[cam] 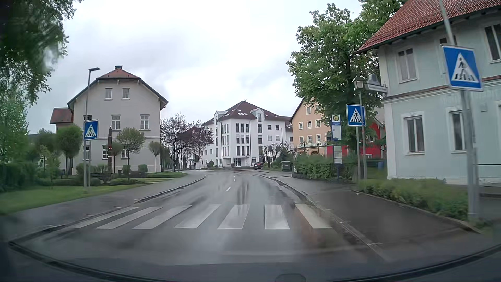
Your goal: Follow the waypoints while adhering to traffic rules and regulations
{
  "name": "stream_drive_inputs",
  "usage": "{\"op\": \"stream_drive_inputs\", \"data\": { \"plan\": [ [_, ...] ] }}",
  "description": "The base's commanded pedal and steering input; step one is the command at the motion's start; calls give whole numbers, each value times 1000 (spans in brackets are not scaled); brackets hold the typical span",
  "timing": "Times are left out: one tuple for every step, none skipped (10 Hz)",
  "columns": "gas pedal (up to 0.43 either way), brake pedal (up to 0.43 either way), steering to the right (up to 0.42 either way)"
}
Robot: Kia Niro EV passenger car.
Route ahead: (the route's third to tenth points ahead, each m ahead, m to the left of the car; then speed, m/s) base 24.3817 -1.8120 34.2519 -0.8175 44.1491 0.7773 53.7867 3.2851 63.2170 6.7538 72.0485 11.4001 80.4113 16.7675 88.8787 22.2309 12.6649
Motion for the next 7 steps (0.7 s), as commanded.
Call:
{"op": "stream_drive_inputs", "data": {
  "plan": [
    [0,0,-6],
    [0,0,-8],
    [0,0,-9],
    [0,0,-10],
    [0,0,-10],
    [0,0,-10],
    [0,0,-10]
  ]
}}
